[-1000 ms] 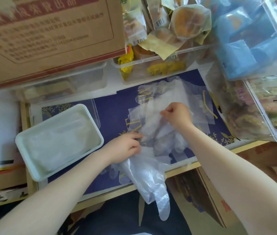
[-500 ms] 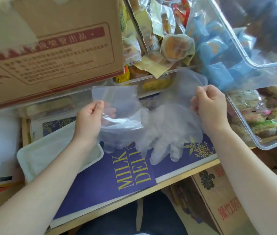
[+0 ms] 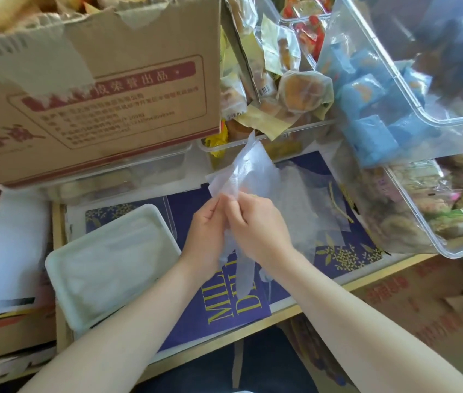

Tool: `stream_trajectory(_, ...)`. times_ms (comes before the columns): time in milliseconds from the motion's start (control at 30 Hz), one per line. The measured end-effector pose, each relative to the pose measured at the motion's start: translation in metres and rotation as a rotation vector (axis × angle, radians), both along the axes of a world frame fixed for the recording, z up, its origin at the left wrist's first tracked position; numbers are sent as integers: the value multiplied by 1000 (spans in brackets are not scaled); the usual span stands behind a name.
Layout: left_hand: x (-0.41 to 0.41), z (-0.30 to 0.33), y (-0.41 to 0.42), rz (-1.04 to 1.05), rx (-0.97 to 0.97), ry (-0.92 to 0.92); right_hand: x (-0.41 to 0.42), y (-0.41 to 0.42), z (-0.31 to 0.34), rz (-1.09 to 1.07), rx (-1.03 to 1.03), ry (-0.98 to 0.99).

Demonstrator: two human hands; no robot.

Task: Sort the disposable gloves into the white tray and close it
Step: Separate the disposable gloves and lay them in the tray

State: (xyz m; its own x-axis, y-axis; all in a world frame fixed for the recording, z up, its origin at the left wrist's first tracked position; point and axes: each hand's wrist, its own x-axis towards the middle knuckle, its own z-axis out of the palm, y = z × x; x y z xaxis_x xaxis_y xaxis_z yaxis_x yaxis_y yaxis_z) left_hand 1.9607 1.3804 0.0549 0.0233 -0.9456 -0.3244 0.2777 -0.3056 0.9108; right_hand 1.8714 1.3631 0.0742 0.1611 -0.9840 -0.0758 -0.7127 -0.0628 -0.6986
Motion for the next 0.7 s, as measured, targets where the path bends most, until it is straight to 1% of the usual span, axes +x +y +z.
stream_trajectory(67,4,0,0,9,13,107,-3,0,-1,77,50,-52)
stream_trajectory(167,13,-7,-1,-20,13,171,-7,0,1,148,141,-146)
stream_trajectory(233,17,-7,-2,-78,-32,110,-10,-2,1,188,171,-163)
stream_trajectory(300,20,-6,-5,-104,-66,21,-12,-4,1,244,174,-122)
stream_trajectory(367,21,-4,-9,-75,-50,-24,-17,-4,-1,265,103,-125)
stream_trajectory(400,22,-4,-10,-75,-36,-33,-21,-4,-3,225,21,-142)
stream_trajectory(467,28,-4,-12,-102,-28,-38,-37,-7,-7,38,-180,-172)
stream_trajectory(500,31,-2,-11,-136,-31,-44,-45,-9,-8,-65,-239,-175)
stream_trajectory(533,35,-1,-10,-170,-29,-43,-55,-13,-9,-140,-226,-200)
stream_trajectory(567,40,0,-10,-200,-26,-35,-65,-17,-11,-172,-124,-249)
stream_trajectory(600,44,2,-10,-225,-17,-9,-74,-22,-14,-160,42,-314)
stream_trajectory(667,48,5,-8,-269,11,71,-87,-28,-20,-42,356,-485)
stream_trajectory(700,49,6,-7,-288,20,116,-92,-30,-23,38,453,-562)
